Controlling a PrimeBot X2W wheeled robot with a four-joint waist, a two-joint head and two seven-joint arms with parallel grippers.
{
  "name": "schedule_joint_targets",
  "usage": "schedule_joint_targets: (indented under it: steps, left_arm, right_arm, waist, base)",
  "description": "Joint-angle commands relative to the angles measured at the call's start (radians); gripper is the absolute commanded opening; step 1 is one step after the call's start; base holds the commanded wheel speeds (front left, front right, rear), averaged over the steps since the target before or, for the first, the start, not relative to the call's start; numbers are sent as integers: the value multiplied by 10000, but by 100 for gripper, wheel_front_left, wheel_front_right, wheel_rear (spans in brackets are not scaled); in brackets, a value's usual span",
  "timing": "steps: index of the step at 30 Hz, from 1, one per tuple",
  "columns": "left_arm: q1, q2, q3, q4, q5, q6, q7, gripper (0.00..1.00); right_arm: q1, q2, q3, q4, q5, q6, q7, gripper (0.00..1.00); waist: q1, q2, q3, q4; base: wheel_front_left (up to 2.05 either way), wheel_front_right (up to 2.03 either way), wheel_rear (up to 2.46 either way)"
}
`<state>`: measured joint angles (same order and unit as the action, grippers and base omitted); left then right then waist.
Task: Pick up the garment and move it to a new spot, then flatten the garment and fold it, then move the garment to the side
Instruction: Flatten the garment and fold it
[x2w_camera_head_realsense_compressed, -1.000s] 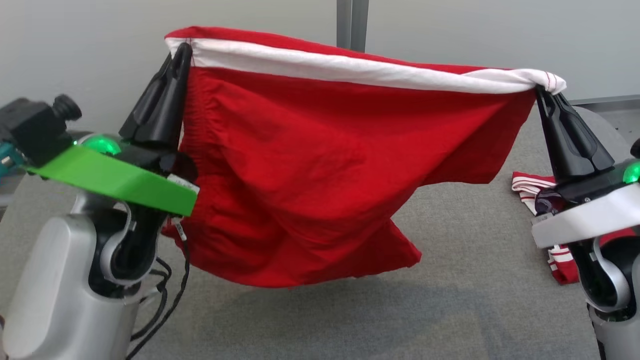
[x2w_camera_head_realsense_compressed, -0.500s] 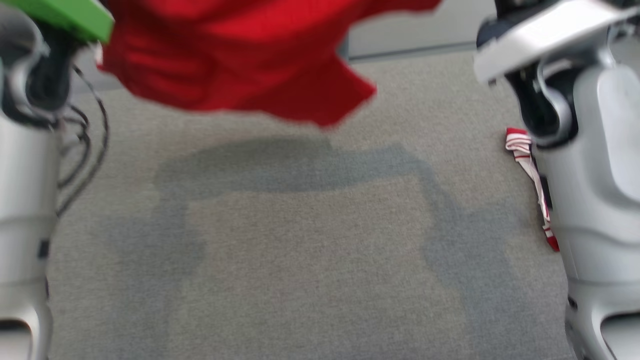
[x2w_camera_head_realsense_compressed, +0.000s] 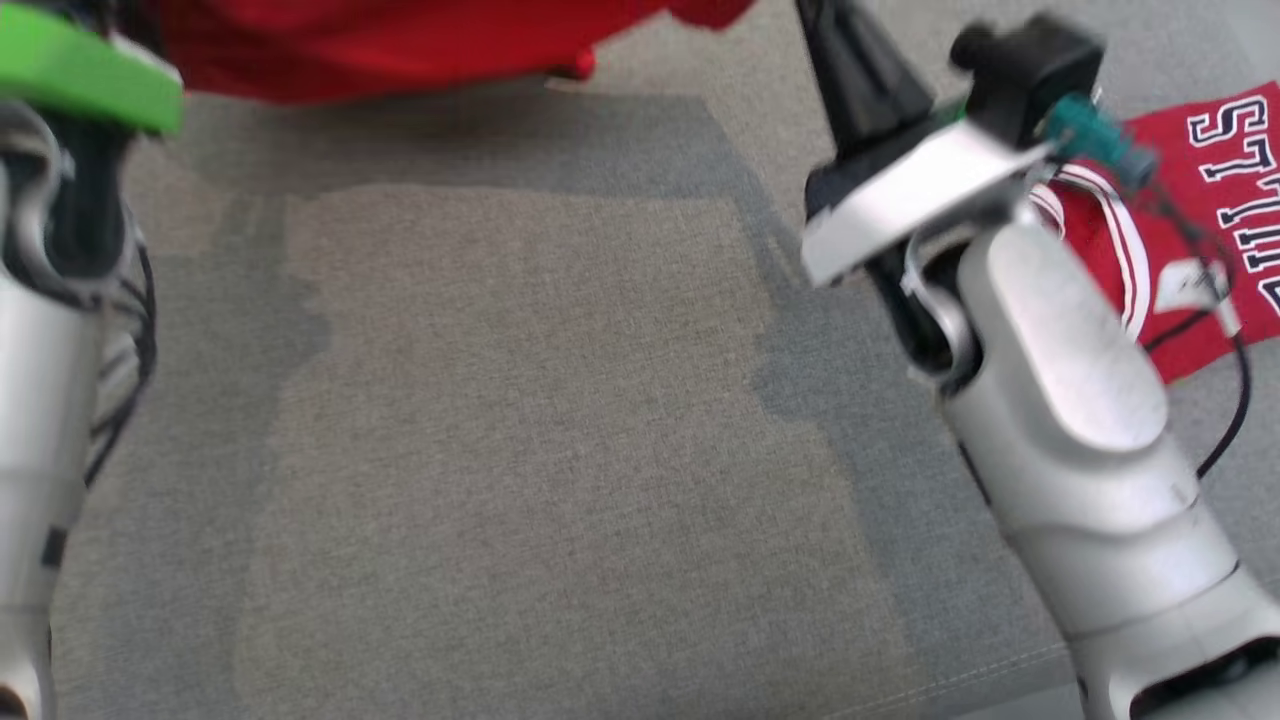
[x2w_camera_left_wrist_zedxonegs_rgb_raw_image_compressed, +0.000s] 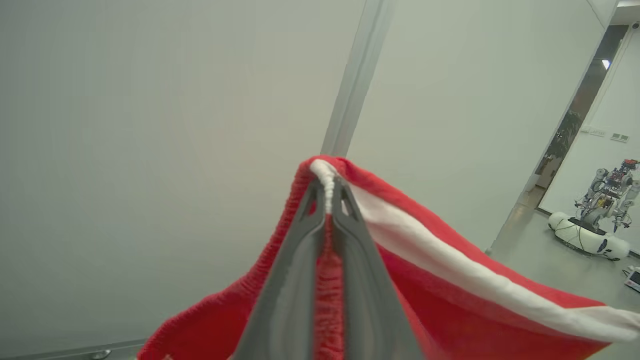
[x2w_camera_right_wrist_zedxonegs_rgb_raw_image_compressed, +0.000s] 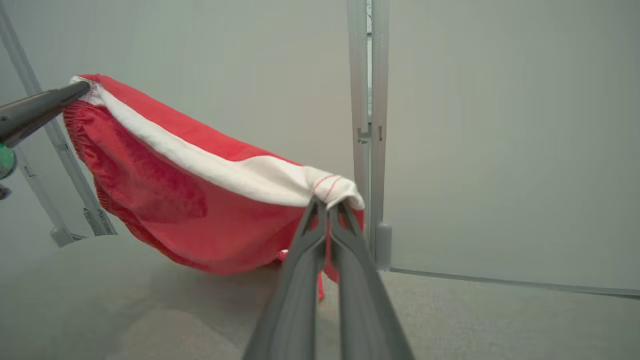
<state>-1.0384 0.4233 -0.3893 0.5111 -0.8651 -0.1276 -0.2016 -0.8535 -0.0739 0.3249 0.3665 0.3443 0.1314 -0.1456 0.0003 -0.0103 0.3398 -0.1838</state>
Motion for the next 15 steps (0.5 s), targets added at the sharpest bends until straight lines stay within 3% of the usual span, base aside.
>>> schedule_joint_targets:
  steps: [1, 5, 9, 15]
  left_arm:
    - [605, 288, -297, -158, -434, -37, -210, 0]
    - [1823, 600, -863, -732, -1258, -38, -528, 0]
    - [2672, 749, -813, -1303, -1725, -39, -627, 0]
    - [4600, 642, -151, -2768, -1133, -39, -642, 0]
  right_arm:
    - [518, 3, 247, 109, 164, -12, -195, 0]
    - [1447, -176, 628, 206, 483, -12, -450, 0]
    - [2019, -393, 662, -12, 584, -10, -626, 0]
    - [3172, -1054, 238, -663, 606, -10, -787, 0]
  waist:
    - [-3, 103, 815, -312]
    - [-3, 103, 787, -27]
    - [-3, 103, 629, 208]
    - [-3, 103, 190, 657]
  base:
    - [0, 0, 0]
    - [0, 0, 0]
    - [0, 0, 0]
    - [0, 0, 0]
